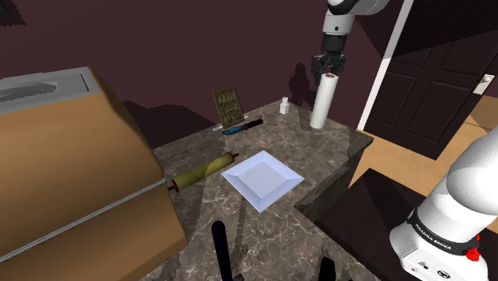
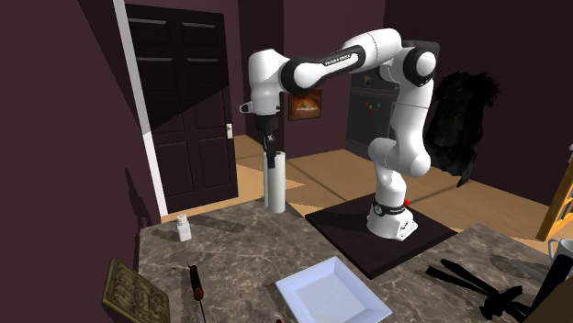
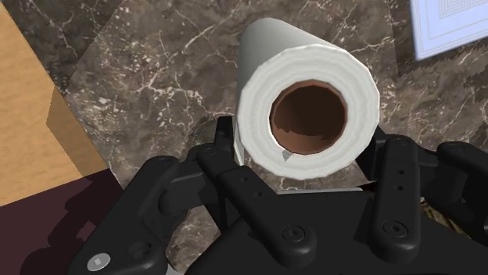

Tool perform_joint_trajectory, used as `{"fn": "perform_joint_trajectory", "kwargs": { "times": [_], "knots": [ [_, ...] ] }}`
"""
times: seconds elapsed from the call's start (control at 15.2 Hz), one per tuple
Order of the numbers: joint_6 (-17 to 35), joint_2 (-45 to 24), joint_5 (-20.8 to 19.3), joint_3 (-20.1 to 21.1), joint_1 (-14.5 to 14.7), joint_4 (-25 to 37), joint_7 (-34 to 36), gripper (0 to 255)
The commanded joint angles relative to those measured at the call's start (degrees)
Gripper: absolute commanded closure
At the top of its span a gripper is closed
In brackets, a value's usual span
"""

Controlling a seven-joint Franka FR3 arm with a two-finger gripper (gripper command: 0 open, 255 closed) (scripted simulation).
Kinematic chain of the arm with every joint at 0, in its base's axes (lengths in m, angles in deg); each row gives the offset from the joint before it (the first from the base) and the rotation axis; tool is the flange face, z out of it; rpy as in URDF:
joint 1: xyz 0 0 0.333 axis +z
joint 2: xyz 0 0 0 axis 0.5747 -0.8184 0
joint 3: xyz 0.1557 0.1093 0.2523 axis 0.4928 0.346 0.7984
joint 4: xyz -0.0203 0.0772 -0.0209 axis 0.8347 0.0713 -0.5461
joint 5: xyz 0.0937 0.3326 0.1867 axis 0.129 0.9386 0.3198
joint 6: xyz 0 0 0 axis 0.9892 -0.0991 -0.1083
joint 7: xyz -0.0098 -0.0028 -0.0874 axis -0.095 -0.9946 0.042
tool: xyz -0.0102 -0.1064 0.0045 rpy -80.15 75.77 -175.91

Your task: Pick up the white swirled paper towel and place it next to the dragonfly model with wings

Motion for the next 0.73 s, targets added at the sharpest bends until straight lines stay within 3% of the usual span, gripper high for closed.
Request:
{"fn": "perform_joint_trajectory", "kwargs": {
  "times": [0.0,0.66],
  "knots": [
    [-1.5,0.1,0.0,0.0,0.0,1.4,0.1,255],
    [-9.2,0.0,0.0,0.1,0.1,9.2,0.4,255]
  ]
}}
